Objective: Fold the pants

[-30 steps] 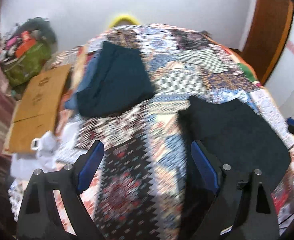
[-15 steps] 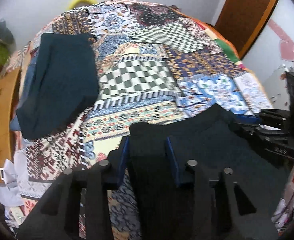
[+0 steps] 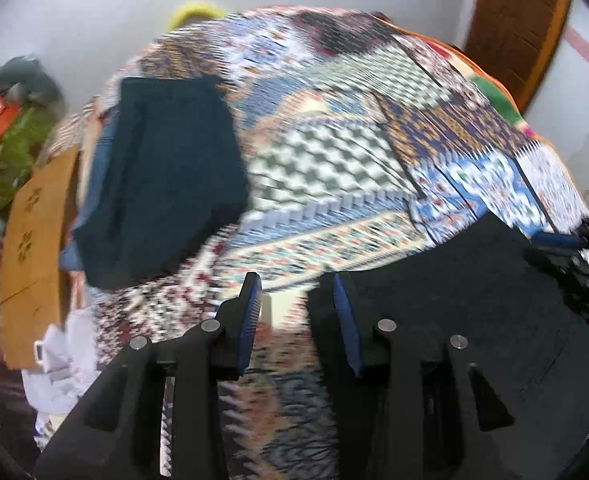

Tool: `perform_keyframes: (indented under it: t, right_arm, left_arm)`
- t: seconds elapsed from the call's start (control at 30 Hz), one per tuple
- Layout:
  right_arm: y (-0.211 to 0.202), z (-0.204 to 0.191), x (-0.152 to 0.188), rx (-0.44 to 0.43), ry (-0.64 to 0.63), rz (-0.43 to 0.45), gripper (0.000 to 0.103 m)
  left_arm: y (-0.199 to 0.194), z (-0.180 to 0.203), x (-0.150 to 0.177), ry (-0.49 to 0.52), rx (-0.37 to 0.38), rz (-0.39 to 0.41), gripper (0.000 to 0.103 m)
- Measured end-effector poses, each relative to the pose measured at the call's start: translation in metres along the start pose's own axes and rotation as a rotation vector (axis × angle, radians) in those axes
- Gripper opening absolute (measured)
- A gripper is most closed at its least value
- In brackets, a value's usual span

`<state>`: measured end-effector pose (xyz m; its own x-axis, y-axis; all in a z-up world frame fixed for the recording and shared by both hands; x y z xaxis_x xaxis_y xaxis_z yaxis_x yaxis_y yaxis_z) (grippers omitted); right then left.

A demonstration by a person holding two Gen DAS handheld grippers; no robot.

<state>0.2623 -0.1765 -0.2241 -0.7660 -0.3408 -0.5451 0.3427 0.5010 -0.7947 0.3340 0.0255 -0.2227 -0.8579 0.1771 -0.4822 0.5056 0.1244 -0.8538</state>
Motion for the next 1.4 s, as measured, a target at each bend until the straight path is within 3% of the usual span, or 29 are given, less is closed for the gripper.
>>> perform_keyframes:
  t: [0.13, 0.27, 0.33, 0.4, 0.47, 0.57, 0.67, 0.9, 1.17, 1.2, 1.27, 1.33, 1.4]
  right_arm:
    - [-0.018, -0.012, 0.001, 0.075, -0.051, 0.032, 0.017]
    - [-0.031, -0.019, -0.002, 0.065, -0.048, 0.068, 0.019]
    - [-0.036, -0.02, -0.001, 0.045, -0.03, 0.081, 0.028]
    - [-0.041, -0.021, 0.0, 0.033, -0.012, 0.095, 0.044]
    - [-0.045, -0.025, 0.003, 0.026, -0.001, 0.104, 0.052]
    - [-0.049, -0.026, 0.007, 0.02, 0.023, 0.111, 0.066]
    - [-0.047, -0.023, 0.012, -0.007, 0.063, 0.1, 0.073]
    - [-0.021, -0.009, 0.029, -0.13, 0.187, 0.002, 0.074]
    - [0.007, 0.02, 0.034, -0.366, 0.374, -0.069, 0.074]
    - [0.01, 0.023, 0.034, -0.387, 0.388, -0.071, 0.074]
    - [0.013, 0.024, 0.033, -0.417, 0.396, -0.072, 0.071]
    - [0.016, 0.025, 0.03, -0.433, 0.413, -0.07, 0.062]
    - [0.02, 0.028, 0.029, -0.449, 0.458, -0.064, 0.052]
  left_arm:
    - [-0.023, -0.016, 0.002, -0.044, 0.008, 0.033, 0.04]
    - [-0.049, -0.016, 0.011, -0.054, 0.033, 0.068, 0.042]
    - [-0.055, -0.012, 0.018, -0.049, 0.06, 0.061, 0.051]
    - [-0.059, -0.006, 0.024, -0.039, 0.064, 0.055, 0.062]
    - [-0.062, -0.002, 0.029, -0.036, 0.075, 0.051, 0.073]
    - [-0.062, 0.001, 0.037, -0.052, 0.093, 0.033, 0.083]
    - [-0.055, 0.002, 0.042, -0.073, 0.121, -0.013, 0.085]
    - [-0.021, -0.001, 0.047, -0.162, 0.271, -0.165, 0.09]
    - [0.008, 0.004, 0.043, -0.196, 0.411, -0.287, 0.09]
    - [0.009, 0.006, 0.04, -0.192, 0.423, -0.288, 0.088]
    - [0.009, 0.008, 0.038, -0.19, 0.452, -0.291, 0.075]
    - [0.011, 0.01, 0.036, -0.197, 0.515, -0.311, 0.061]
    - [0.013, 0.009, 0.034, -0.216, 0.527, -0.324, 0.056]
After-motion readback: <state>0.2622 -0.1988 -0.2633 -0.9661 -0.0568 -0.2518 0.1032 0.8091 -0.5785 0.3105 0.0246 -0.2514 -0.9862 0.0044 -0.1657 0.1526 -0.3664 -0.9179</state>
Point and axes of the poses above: each gripper's, at about its wrist camera, not at the fingertips, and y roughly the way its jaws point, z to its right, x to its underside, the point moved 1 cm from there along y, roughly the way its jaws point, and after that the axes turned 10 degrees about -x, right-handed, at the moved point
